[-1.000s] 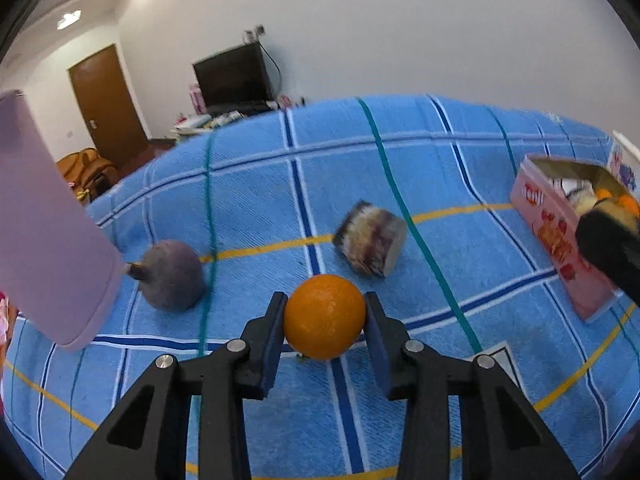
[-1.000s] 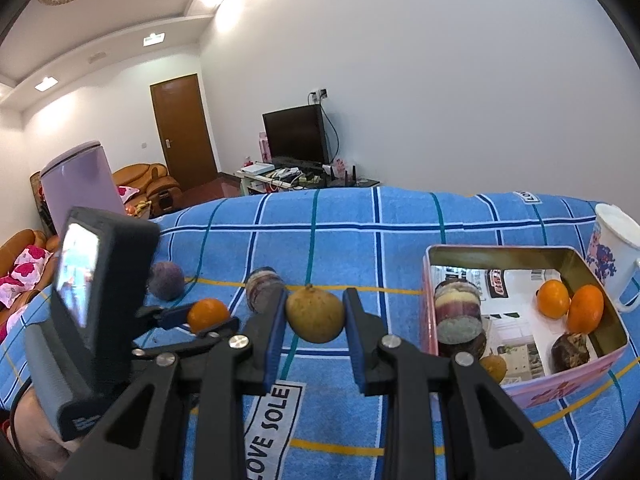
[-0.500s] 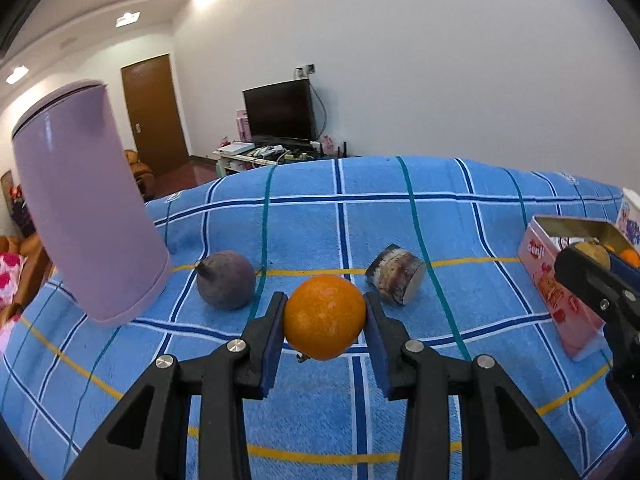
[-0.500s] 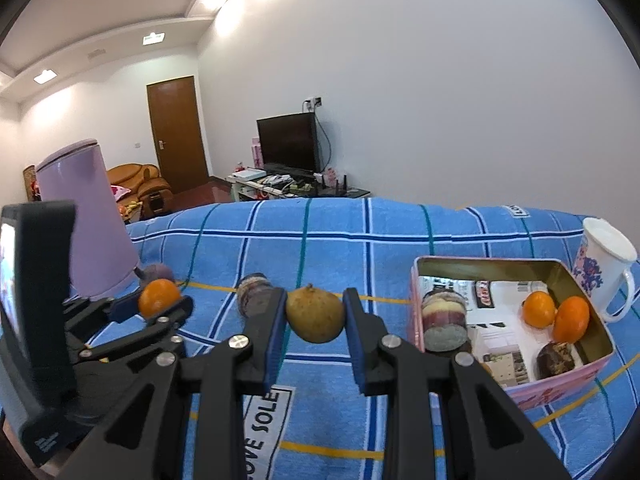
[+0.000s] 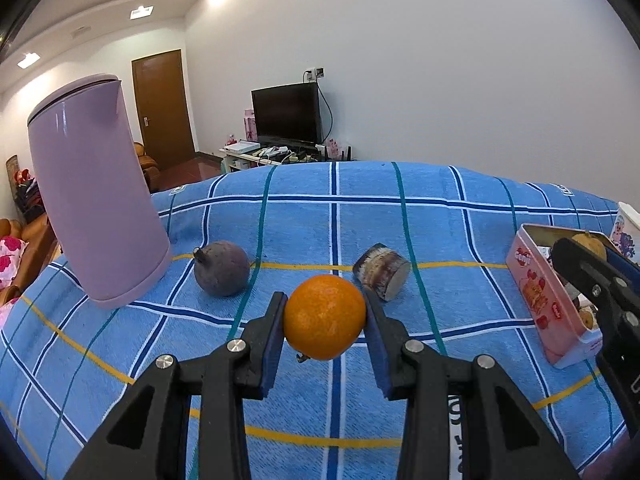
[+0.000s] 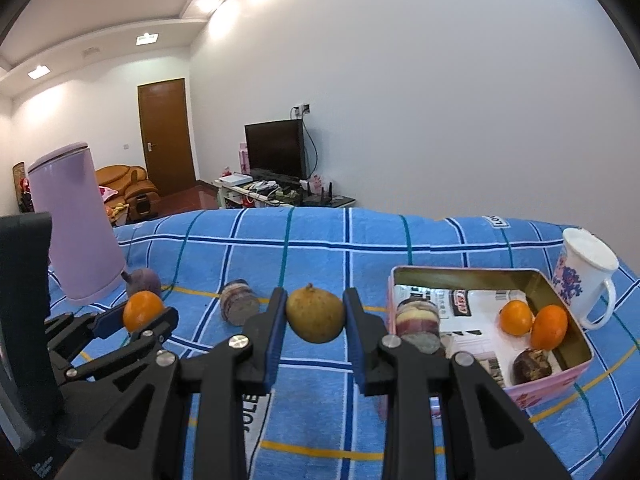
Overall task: Organize fruits
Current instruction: 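Carry the orange and the kiwi over the pink tin with both tools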
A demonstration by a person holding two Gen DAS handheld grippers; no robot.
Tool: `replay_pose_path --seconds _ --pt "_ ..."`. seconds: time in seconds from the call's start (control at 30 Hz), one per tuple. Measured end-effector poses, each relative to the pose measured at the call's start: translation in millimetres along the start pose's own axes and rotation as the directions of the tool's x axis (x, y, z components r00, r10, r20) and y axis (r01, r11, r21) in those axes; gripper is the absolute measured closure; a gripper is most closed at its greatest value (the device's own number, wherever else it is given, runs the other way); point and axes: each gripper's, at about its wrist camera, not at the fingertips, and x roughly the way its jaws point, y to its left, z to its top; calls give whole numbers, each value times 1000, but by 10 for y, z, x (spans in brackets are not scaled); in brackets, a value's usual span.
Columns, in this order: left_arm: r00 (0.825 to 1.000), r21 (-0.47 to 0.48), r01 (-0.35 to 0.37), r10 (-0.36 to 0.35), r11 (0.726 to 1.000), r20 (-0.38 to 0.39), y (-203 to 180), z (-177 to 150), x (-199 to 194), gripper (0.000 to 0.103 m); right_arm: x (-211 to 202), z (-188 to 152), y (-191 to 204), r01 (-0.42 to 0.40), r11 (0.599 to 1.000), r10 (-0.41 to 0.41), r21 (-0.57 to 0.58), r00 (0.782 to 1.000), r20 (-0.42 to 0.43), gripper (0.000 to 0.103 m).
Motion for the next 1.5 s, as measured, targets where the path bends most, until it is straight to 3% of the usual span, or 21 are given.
replay_pose_path --seconds 0.8,1.5 --pt "997 78 34 -39 996 64 -691 74 -259 63 -136 -26 -655 94 995 -94 16 996 10 72" --pt "986 146 135 -147 980 79 -1523 197 -277 63 -123 -22 -1412 207 977 -206 49 978 -24 72"
